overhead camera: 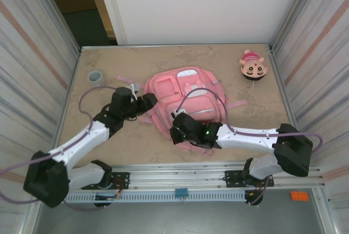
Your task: Pack books, pencil case, and school supplies into a backpack
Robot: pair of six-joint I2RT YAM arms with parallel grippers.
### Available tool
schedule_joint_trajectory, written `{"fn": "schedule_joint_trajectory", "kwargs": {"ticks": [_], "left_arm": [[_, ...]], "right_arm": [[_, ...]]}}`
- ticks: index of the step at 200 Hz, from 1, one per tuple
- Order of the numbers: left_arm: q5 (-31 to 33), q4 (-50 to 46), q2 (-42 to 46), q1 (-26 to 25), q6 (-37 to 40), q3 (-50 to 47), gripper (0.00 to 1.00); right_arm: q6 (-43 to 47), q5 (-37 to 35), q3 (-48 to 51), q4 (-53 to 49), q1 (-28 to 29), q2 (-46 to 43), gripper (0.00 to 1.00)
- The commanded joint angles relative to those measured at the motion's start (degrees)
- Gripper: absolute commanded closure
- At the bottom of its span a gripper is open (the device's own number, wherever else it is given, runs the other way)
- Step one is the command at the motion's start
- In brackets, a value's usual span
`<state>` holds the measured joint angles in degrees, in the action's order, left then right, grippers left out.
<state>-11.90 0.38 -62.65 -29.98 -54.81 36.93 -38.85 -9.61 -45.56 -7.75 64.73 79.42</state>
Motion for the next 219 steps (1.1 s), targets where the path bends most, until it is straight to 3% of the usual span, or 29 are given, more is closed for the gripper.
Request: {"fn": "schedule_joint_trajectory", "kwargs": {"ticks": [1, 20, 41, 92, 118, 176, 219], "left_arm": [[5.75, -7.71, 2.73, -4.28, -13.56, -3.44, 0.49], [5.88, -0.94, 2.19, -8.26, -20.36, -6.85, 0.5], [6.72, 0.0, -0.48, -10.49, -21.83, -6.33, 0.51], [6.05, 5.34, -4.81, -11.08, -22.13, -4.69, 0.57], [5.4, 12.92, -6.48, -11.03, -25.7, -6.6, 0.57], [2.88, 15.26, -10.57, -11.61, -26.93, -5.49, 0.58], [2.15, 15.55, -12.52, -12.43, -29.04, -4.85, 0.78]], "right_arm": [[-0.96, 0.87, 0.64, 4.68, -0.61, -0.17, 1.0], [-0.83, 1.12, 0.92, 5.14, -0.7, -0.4, 1.0], [-0.61, 1.21, 0.96, 5.29, -0.73, -0.4, 1.0], [-0.61, 1.43, 1.7, 6.2, -0.76, -0.84, 1.0], [-0.6, 1.52, 2.06, 6.5, -0.73, -1.1, 1.0], [-0.58, 1.13, 2.49, 6.78, -0.63, -1.54, 1.0], [-0.77, 0.94, 2.85, 6.9, -0.53, -1.86, 1.0]]}}
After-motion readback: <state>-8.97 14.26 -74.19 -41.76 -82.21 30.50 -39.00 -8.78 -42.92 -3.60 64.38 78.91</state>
